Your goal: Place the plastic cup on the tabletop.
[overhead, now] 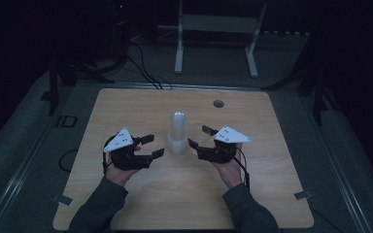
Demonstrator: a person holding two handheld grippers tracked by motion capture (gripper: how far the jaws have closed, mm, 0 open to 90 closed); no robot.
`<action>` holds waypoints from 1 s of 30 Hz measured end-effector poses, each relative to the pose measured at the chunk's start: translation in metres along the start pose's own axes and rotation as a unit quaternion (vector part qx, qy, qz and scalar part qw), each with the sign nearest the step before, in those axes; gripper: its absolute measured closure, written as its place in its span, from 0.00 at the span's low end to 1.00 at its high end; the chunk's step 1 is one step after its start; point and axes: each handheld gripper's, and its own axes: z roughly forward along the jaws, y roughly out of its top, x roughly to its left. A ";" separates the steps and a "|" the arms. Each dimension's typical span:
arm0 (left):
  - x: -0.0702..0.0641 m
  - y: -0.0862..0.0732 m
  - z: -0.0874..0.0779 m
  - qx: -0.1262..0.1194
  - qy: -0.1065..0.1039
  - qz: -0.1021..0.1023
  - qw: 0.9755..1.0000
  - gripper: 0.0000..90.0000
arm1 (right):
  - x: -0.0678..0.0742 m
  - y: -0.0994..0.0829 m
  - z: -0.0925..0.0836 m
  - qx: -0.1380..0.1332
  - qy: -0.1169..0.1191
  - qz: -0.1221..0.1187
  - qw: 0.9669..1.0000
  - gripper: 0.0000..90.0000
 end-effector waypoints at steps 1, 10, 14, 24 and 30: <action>0.000 0.000 0.000 0.000 0.000 0.000 1.000 0.35 | -0.001 -0.001 0.000 -0.001 0.000 0.001 1.000 0.31; 0.000 0.000 0.000 0.000 0.000 0.000 1.000 0.35 | -0.005 -0.008 -0.001 -0.002 -0.003 0.009 1.000 0.31; 0.000 0.000 -0.001 0.000 0.000 0.001 1.000 0.35 | -0.006 -0.011 0.001 -0.002 -0.003 0.013 1.000 0.31; 0.000 0.000 0.000 0.001 0.001 0.001 1.000 0.35 | -0.008 -0.018 0.003 -0.001 -0.005 0.021 1.000 0.31; 0.000 0.000 0.000 0.001 0.000 0.002 1.000 0.35 | -0.008 -0.020 0.004 0.000 -0.004 0.022 1.000 0.31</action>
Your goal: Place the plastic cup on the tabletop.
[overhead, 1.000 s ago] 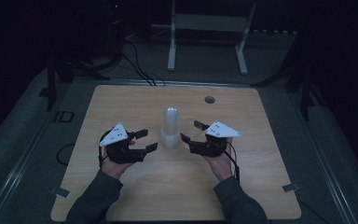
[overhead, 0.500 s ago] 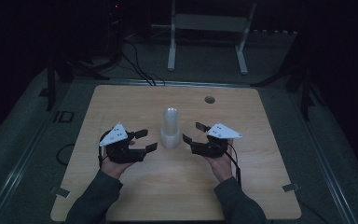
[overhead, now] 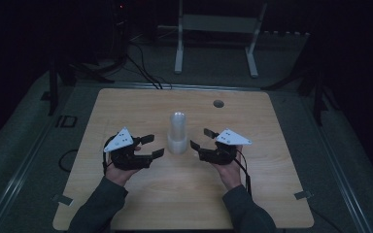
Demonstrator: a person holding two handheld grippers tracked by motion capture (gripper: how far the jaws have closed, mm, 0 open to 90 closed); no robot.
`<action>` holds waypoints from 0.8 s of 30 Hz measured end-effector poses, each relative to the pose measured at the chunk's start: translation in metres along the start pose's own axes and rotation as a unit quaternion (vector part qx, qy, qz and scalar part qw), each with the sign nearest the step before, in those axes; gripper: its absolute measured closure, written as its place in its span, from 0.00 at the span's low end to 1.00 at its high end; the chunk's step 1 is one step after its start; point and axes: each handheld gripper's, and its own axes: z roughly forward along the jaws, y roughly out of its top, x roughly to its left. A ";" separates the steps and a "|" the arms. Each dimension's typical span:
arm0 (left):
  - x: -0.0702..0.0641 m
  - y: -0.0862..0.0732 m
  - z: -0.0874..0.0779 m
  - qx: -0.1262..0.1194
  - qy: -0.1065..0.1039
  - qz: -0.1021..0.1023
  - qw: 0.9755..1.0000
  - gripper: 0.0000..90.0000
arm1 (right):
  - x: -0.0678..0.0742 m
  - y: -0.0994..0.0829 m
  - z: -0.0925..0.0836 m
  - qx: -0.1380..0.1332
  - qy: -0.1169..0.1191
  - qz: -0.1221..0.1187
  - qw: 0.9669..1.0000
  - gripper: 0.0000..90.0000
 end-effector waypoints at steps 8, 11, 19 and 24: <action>0.000 0.000 0.000 0.000 0.001 -0.001 1.000 0.35 | 0.000 -0.005 0.002 0.002 0.002 0.003 1.000 0.31; 0.000 0.000 0.000 0.000 0.000 -0.001 1.000 0.36 | 0.000 -0.006 0.002 0.001 0.002 0.004 1.000 0.31; 0.000 0.000 0.000 0.000 0.000 0.000 1.000 0.36 | 0.001 -0.009 0.004 -0.001 0.003 0.007 1.000 0.31; 0.000 0.000 0.000 0.000 0.000 0.000 1.000 0.36 | 0.002 -0.011 0.005 0.000 0.009 0.004 1.000 0.31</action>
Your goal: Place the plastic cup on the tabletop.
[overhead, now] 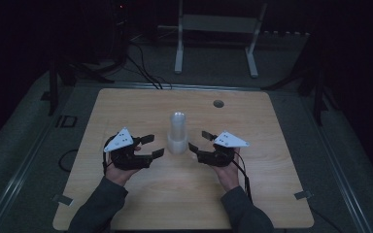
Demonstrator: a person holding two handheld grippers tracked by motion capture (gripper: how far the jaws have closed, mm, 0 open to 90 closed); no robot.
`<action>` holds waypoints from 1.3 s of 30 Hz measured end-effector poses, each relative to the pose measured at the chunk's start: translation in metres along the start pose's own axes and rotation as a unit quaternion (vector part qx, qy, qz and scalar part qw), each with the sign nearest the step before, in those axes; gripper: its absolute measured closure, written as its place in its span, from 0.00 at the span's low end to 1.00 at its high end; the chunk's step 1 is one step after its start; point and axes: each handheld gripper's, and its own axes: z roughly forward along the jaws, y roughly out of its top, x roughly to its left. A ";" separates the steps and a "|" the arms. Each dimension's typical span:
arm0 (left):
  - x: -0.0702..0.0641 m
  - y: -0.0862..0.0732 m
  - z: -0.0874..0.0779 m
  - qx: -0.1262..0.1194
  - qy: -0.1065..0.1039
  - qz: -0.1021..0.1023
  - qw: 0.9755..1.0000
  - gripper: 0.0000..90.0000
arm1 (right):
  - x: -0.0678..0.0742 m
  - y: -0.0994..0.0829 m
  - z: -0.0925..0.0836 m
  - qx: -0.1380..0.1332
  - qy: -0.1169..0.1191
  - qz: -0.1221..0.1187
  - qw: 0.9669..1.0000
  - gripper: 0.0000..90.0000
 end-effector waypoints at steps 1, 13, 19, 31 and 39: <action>0.000 0.000 0.000 0.000 0.000 0.000 1.000 0.36 | 0.000 0.000 0.000 0.000 0.001 -0.001 1.000 0.31; 0.000 -0.001 0.002 0.002 0.000 0.000 1.000 0.36 | -0.002 -0.004 0.002 -0.002 0.001 0.006 1.000 0.31; 0.000 -0.001 0.002 0.004 -0.001 0.000 1.000 0.36 | -0.002 -0.006 0.004 -0.005 0.001 0.008 1.000 0.31; 0.000 -0.001 0.002 0.003 -0.002 0.000 1.000 0.36 | -0.002 -0.013 0.008 -0.003 -0.001 0.012 1.000 0.31; 0.000 -0.001 0.002 0.004 -0.001 0.001 1.000 0.36 | -0.003 -0.016 0.010 -0.001 -0.002 0.015 1.000 0.31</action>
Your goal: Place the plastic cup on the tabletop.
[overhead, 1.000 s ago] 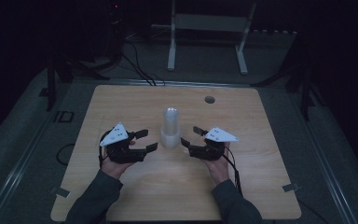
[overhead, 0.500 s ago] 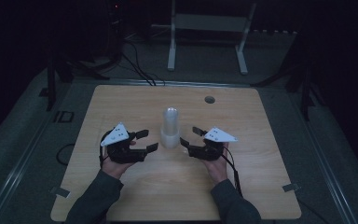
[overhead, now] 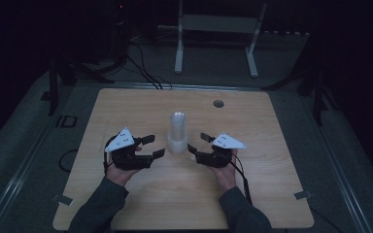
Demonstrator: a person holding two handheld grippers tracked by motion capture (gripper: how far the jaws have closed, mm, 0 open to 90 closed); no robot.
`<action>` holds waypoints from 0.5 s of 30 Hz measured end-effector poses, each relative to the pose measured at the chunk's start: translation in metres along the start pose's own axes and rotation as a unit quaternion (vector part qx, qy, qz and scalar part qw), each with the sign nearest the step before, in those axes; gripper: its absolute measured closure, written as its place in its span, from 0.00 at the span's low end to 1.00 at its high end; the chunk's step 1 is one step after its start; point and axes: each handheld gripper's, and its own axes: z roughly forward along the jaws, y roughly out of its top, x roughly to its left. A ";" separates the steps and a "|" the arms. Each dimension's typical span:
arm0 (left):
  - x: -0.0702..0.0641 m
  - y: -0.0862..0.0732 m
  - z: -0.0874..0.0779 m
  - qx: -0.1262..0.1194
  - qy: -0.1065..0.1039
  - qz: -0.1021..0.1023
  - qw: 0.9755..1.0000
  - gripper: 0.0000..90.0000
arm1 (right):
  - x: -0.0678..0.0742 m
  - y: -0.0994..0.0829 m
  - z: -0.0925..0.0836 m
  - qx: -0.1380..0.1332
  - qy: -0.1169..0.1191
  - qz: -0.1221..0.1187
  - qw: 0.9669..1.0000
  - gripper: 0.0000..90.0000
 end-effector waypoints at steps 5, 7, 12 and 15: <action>0.000 0.000 0.000 0.000 0.000 0.000 1.000 0.36 | -0.003 -0.001 0.001 0.002 -0.003 0.000 1.000 0.31; 0.000 0.000 0.000 0.000 0.000 0.000 1.000 0.36 | -0.003 -0.002 0.002 0.002 -0.004 0.000 1.000 0.31; 0.000 0.000 0.000 0.000 0.000 0.000 1.000 0.36 | -0.005 -0.004 0.003 0.005 -0.005 0.002 1.000 0.31; 0.000 0.000 0.000 0.000 0.000 0.000 1.000 0.36 | -0.005 -0.006 0.004 0.005 -0.006 0.004 1.000 0.31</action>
